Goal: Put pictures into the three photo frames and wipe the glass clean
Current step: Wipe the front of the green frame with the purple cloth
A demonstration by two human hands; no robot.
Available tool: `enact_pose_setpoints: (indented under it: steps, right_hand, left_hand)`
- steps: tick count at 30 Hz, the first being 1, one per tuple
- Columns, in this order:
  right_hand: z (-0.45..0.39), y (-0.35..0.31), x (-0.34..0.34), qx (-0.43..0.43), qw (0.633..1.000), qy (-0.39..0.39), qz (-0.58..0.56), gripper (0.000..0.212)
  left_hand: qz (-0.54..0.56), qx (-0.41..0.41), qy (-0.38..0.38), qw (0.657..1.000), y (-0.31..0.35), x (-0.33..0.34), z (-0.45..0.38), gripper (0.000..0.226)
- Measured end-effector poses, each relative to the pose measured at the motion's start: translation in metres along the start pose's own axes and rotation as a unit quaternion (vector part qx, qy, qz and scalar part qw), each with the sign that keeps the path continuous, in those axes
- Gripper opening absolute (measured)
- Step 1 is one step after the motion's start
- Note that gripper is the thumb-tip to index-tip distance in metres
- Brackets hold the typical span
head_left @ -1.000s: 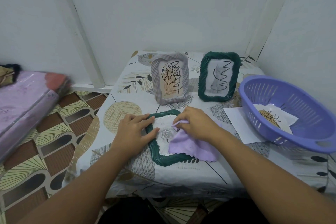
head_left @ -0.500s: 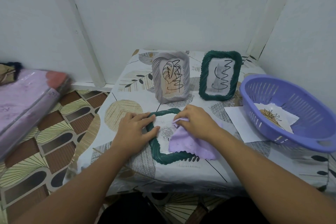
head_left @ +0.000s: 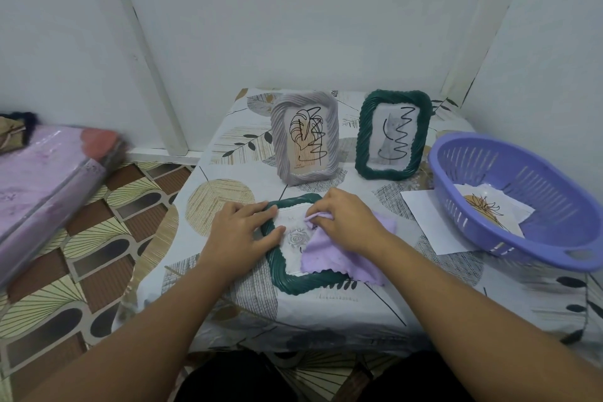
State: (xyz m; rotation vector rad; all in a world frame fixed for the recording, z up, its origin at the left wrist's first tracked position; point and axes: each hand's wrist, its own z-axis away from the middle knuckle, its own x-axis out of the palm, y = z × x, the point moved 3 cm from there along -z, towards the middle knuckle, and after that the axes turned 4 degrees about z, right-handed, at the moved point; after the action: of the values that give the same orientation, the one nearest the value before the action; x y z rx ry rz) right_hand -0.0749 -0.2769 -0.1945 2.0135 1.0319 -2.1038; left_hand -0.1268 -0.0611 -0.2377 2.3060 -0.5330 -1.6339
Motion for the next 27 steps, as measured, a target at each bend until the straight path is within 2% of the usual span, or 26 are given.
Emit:
enact_pose_setpoints:
  steps: [3, 5, 8, 13, 18, 24, 27]
  right_hand:
    - [0.003, 0.003, -0.004, -0.02, 0.999, -0.039, 0.013, 0.015]
    - [0.003, 0.006, -0.008, -0.021, 0.999, -0.034, 0.019, 0.015]
    - [0.01, 0.013, -0.017, 0.001, 0.997, 0.012, -0.074, 0.014]
    - [0.022, 0.03, -0.022, 0.027, 0.989, -0.033, -0.138, 0.011]
    - [0.013, 0.019, -0.018, 0.007, 0.997, -0.017, -0.079, 0.013]
    - [0.001, 0.004, -0.004, 0.024, 0.999, 0.008, 0.02, 0.015]
    - [0.006, 0.005, -0.006, 0.005, 0.999, -0.028, 0.029, 0.016]
  left_hand:
    - [-0.003, 0.004, 0.001, 1.0, 0.0, 0.0, 0.0, 0.066]
    - [-0.004, 0.001, -0.002, 1.0, 0.0, 0.0, 0.0, 0.067]
    - [-0.005, -0.001, -0.006, 1.0, 0.0, 0.0, 0.0, 0.068]
    - [-0.006, -0.003, -0.011, 1.0, 0.0, 0.0, 0.0, 0.07]
    - [-0.009, -0.003, -0.013, 1.0, 0.0, -0.001, 0.0, 0.07]
    - [-0.008, 0.0, -0.001, 1.0, 0.0, 0.001, 0.0, 0.068]
    - [-0.009, 0.002, 0.001, 1.0, 0.0, 0.001, 0.0, 0.068]
